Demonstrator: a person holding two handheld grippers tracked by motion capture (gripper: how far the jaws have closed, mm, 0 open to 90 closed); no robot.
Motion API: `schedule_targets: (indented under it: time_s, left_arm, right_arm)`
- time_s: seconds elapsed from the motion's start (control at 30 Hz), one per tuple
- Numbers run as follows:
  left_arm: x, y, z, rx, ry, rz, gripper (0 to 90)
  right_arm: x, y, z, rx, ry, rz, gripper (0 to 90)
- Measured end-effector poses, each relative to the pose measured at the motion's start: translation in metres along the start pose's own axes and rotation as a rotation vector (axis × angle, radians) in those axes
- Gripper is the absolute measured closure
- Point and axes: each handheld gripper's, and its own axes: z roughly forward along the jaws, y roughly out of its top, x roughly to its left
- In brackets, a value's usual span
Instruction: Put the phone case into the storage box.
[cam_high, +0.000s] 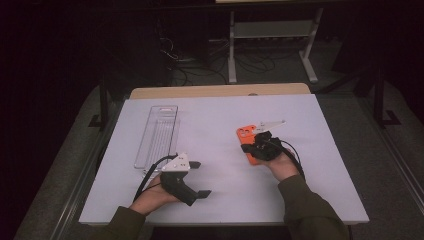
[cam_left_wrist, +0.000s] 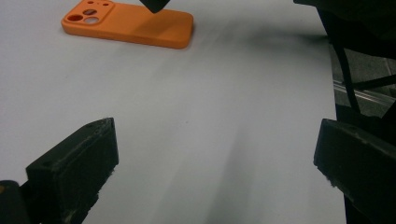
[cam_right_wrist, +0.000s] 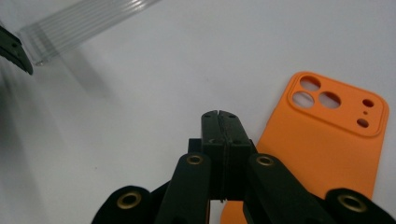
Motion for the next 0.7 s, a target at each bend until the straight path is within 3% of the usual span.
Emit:
schedule_targets:
  time_s: [0.3, 0.37, 0.53, 0.7]
  left_arm:
    - [0.001, 0.000, -0.001, -0.003, 0.002, -0.001, 0.0]
    - [0.002, 0.000, 0.000, 0.004, 0.002, 0.006, 0.0]
    - [0.001, 0.000, 0.001, -0.002, 0.004, -0.008, 0.0]
    - [0.002, 0.000, 0.002, 0.005, 0.004, 0.003, 0.0]
  right_arm:
    - [-0.001, -0.005, 0.007, 0.042, -0.016, -0.046, 88.5]
    - [0.001, -0.006, 0.008, 0.068, -0.010, -0.015, 88.5]
    - [-0.001, -0.010, 0.012, 0.101, -0.012, -0.021, 88.5]
    - [0.000, -0.012, 0.015, 0.122, -0.016, -0.029, 88.6]
